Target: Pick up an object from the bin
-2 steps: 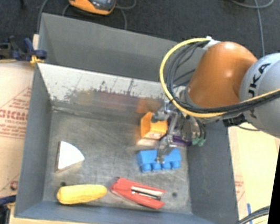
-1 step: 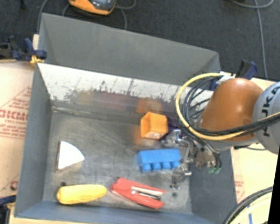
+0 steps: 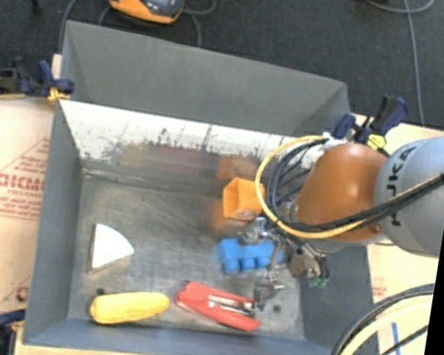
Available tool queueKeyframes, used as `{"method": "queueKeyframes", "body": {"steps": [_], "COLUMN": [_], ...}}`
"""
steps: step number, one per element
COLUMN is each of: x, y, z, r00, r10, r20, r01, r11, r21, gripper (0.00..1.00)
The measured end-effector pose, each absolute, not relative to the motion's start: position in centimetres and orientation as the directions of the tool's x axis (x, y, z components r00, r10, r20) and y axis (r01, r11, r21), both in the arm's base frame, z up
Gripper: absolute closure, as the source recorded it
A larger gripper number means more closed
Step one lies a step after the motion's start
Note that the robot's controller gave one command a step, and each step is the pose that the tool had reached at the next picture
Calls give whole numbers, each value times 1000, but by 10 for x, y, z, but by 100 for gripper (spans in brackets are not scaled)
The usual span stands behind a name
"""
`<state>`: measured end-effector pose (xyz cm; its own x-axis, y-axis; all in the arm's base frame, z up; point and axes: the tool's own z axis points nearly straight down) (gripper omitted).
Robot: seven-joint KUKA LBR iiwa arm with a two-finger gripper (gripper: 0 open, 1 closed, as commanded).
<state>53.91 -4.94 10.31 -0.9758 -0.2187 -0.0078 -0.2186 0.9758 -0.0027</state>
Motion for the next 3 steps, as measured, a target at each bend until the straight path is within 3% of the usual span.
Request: {"method": "queueKeyframes", "body": {"steps": [1, 3], "x": [495, 492], "y": [-76, -77], "z": [80, 93], "r00": [-767, -797], "r10": [-642, -604], "r20": [-21, -16], "r01": [-641, -604], "r11": [767, 797], "r21": [-21, -8], "gripper": [100, 100]}}
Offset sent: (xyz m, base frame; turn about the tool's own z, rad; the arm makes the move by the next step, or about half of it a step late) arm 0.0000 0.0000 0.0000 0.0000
